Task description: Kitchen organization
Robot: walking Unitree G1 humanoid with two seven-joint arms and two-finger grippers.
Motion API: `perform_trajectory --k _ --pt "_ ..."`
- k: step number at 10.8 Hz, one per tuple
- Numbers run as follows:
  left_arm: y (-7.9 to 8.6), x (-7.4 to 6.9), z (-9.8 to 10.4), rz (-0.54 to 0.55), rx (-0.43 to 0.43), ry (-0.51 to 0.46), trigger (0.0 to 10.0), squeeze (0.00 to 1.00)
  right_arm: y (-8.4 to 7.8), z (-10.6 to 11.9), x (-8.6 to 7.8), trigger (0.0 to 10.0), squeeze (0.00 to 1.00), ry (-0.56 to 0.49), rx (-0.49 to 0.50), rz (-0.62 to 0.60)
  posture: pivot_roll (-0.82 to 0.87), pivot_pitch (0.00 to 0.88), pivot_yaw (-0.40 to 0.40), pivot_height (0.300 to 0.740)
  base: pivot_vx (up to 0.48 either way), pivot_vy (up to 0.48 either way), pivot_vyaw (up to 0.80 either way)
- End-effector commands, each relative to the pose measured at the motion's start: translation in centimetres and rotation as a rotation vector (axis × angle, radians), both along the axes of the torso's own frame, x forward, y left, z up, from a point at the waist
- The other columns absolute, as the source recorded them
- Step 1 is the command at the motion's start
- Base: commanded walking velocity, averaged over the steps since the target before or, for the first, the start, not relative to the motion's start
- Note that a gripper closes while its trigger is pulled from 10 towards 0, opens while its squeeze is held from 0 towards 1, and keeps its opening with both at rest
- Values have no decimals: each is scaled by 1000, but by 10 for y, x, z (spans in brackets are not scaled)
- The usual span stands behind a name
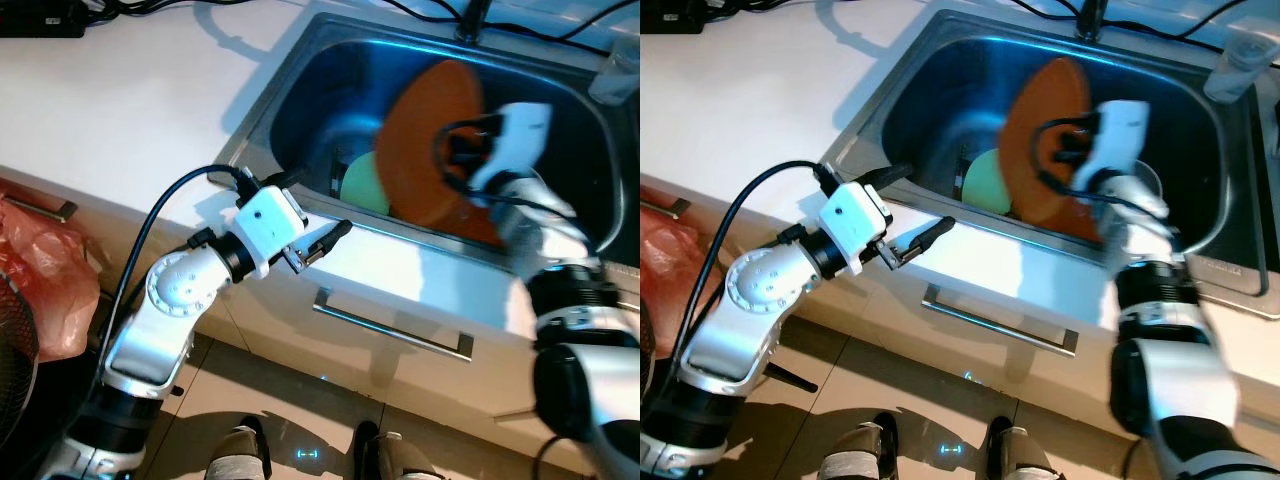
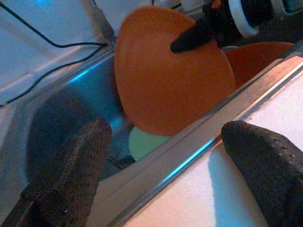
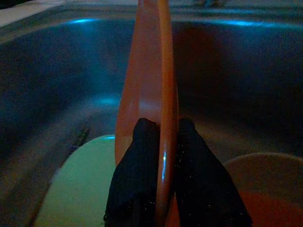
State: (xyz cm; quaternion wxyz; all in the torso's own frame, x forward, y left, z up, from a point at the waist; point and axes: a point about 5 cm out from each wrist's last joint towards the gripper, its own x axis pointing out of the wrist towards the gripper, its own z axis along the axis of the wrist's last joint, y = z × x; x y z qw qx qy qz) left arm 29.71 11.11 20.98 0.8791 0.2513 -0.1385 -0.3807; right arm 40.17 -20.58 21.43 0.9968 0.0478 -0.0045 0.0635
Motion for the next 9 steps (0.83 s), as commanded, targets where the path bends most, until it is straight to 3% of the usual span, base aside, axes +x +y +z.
perform_trajectory --k 1,3,5,9 --pt "-1 1 -7 -13 9 59 10000 1000 -9 0 -2 10000 0 -18 -37 -29 63 241 -13 740 0 0 0" --pt "-4 3 -4 -24 -6 78 10000 1000 -12 -5 -2 10000 0 -1 -55 -48 61 242 -9 740 0 0 0" --pt "-8 4 -2 -43 -7 87 10000 1000 -2 -7 4 10000 0 45 -33 9 65 244 -4 740 0 0 0" --pt "-6 7 0 -58 -28 148 10000 1000 22 -1 12 10000 0 62 -85 91 84 253 7 740 0 0 0"
